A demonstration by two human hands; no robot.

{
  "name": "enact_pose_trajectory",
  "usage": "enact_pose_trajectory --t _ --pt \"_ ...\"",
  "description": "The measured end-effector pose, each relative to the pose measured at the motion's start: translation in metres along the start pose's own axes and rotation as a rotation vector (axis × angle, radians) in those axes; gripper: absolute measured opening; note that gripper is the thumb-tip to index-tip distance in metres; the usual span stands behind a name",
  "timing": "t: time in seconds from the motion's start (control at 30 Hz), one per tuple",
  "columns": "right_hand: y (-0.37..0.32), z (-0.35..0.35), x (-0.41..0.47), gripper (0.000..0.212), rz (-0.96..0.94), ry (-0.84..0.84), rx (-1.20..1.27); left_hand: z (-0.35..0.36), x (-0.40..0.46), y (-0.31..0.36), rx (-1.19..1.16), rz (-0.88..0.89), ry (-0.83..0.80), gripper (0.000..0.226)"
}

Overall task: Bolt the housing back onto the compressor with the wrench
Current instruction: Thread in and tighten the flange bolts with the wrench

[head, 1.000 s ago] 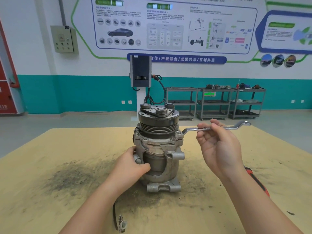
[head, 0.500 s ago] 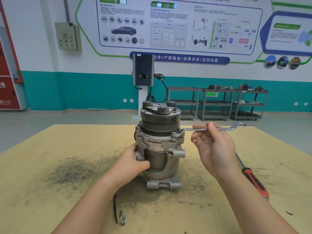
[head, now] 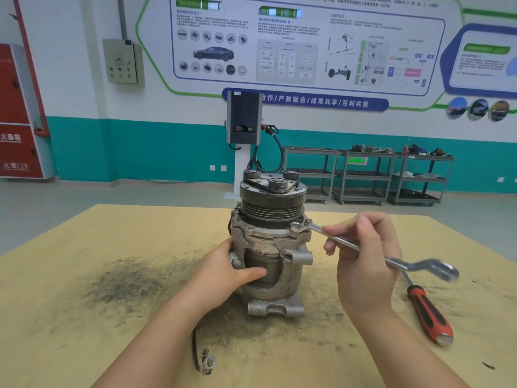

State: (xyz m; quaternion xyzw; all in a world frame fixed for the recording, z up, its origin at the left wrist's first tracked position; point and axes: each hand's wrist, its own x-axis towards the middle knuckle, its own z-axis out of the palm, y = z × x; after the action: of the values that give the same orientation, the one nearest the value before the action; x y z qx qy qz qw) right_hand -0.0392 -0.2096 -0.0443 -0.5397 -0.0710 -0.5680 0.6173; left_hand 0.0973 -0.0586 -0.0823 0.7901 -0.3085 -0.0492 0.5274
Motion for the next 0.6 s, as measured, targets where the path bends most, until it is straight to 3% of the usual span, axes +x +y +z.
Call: enact_pose_trajectory --t 0.13,0.23,0.47,0.53,0.6 --pt "0.000 0.011 -0.015 0.023 -0.309 -0.133 -0.357 0.001 0.002 -0.003 0.001 0.001 0.018 0.044" --pt "0.003 0.017 -0.022 0.017 -0.449 -0.203 -0.480 0.002 0.002 -0.005 0.025 0.012 0.037 0.043" --pt "-0.003 0.017 -0.016 0.011 -0.420 -0.282 -0.327 0.002 0.004 -0.006 0.048 0.015 0.052 0.053" --pt "-0.008 0.015 -0.008 0.017 -0.414 -0.189 -0.246 0.002 0.004 -0.005 0.044 0.015 0.046 0.053" --pt "-0.013 0.012 0.003 0.020 -0.258 -0.051 -0.175 0.002 0.003 -0.005 0.051 0.017 0.045 0.051"
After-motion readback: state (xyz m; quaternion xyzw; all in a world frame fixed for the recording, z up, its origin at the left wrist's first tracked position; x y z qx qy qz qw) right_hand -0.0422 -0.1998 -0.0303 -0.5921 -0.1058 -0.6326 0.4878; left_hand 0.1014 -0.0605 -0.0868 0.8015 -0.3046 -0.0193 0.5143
